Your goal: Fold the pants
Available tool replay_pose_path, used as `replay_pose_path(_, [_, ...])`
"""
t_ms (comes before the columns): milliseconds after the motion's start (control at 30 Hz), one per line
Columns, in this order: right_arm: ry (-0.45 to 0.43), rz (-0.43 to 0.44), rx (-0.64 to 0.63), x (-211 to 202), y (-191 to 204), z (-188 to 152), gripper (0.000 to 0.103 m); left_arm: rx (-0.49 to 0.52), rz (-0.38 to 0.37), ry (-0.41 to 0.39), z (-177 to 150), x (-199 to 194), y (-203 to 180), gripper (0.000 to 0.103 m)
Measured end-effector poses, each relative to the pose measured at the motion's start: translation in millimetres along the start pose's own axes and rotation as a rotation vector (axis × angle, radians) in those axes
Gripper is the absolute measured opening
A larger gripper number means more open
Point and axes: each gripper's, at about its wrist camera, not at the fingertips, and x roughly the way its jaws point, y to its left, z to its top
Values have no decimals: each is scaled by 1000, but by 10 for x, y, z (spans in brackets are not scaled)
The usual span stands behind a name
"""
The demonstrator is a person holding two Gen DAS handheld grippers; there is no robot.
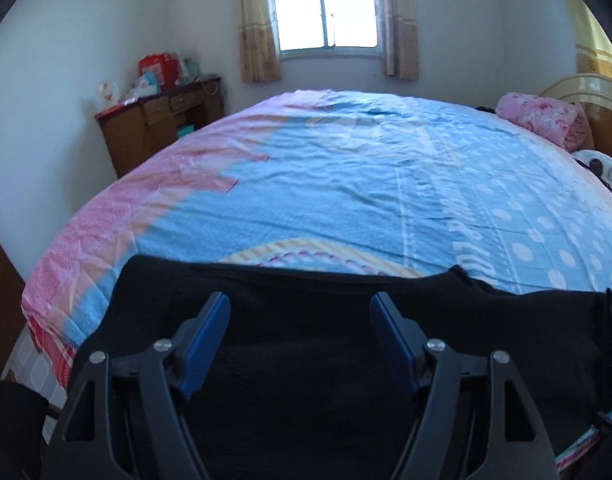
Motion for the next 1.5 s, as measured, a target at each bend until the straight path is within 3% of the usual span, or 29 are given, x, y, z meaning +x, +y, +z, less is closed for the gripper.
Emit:
replay_pose_path(100, [-10, -38, -48, 40, 78, -24, 66, -76, -30, 72, -58, 159, 109, 75])
replay_pose_path(167, [-21, -37, -46, 36, 50, -36, 66, -90, -36, 69, -81, 156, 137, 75])
replay_pose_path(333, [-29, 86, 264, -25, -488, -13, 62, -101, -46, 71, -81, 144, 141, 75])
replay_pose_path(467, [-51, 52, 320, -81, -529, -17, 59, -97, -47, 72, -78, 139, 117, 77])
replay_pose_path(567, [-51, -38, 188, -47, -301, 31, 59, -95, -53, 74, -74, 127, 106, 78])
replay_pose_path(667, [-58, -44, 31, -23, -3, 38, 59, -102, -61, 73, -72, 126, 116, 78])
replay_pose_path(767, [-66, -142, -95, 17, 167, 1, 59, -113, -74, 72, -71, 123, 132, 78])
replay_pose_path(833, [-72, -182, -91, 9, 153, 13, 52, -111, -79, 69, -67, 110, 144, 78])
replay_pose_path(900, [-74, -204, -63, -45, 106, 33, 22, -116, -79, 63, -64, 96, 172, 78])
replay_pose_path(1000, [-48, -211, 22, -88, -49, 26, 19, -140, -98, 61, -59, 93, 229, 78])
replay_pose_path(1100, [-30, -122, 128, -46, -185, 56, 20, -152, -110, 63, -60, 96, 250, 78])
replay_pose_path(1233, [-30, -116, 128, -18, -178, 40, 22, -151, -113, 61, -44, 82, 263, 78])
replay_pose_path(1300, [-23, -94, 128, 11, -158, 81, 18, -163, -108, 52, -11, 53, 308, 78])
replay_pose_path(1400, [-26, 39, 257, 34, -432, 274, 15, -210, -121, 32, 50, -15, 437, 78])
replay_pose_path(1500, [-95, 130, 351, -95, -514, 481, 15, -248, -123, 4, 99, -91, 556, 83])
